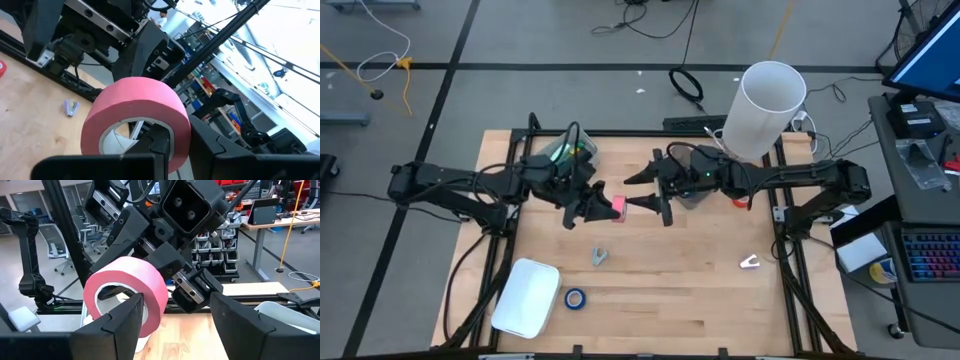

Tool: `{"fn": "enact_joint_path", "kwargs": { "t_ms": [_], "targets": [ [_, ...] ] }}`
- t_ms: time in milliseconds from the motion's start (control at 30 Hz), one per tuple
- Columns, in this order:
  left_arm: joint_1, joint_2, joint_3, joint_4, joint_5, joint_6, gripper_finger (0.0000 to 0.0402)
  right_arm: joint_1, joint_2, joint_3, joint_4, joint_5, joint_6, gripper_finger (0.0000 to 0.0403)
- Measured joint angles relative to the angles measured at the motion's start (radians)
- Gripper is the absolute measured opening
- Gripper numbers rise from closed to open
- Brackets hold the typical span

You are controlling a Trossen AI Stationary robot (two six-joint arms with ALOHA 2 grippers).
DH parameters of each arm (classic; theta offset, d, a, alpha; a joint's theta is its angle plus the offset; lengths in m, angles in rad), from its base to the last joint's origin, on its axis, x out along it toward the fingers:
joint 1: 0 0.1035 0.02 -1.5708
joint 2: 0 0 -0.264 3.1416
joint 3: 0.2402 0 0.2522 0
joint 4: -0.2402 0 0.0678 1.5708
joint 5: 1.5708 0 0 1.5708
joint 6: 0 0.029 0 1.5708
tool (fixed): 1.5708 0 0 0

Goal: Pick and place Stapler, Stapler remover, tape
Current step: Put the pink tape into the black bin

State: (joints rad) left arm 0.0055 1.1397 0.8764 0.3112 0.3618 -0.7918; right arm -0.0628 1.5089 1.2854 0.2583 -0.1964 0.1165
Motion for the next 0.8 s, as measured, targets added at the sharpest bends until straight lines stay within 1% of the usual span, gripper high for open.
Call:
{"fn": "enact_joint_path", "kwargs": {
  "t_ms": [133,367,567,800],
  "targets": [
    [0.001,0.0,0.0,0.004,0.0,0.001,0.0049,-0.001,0.0,0.0,-0.002,-0.015,0.015,0.0222],
    [0.024,0.002,0.0,0.001,0.009,0.006,0.0042,-0.002,0.0,0.0,-0.028,-0.015,0.034,0.0221],
    [0.036,0.002,0.0,0.002,0.011,0.005,0.0049,0.002,0.007,-0.002,-0.063,-0.039,0.055,0.0218],
    [0.038,0.001,0.0,0.005,0.03,0.005,0.0042,0.006,0.004,-0.002,-0.07,-0.04,0.051,0.0217]
  ]
}}
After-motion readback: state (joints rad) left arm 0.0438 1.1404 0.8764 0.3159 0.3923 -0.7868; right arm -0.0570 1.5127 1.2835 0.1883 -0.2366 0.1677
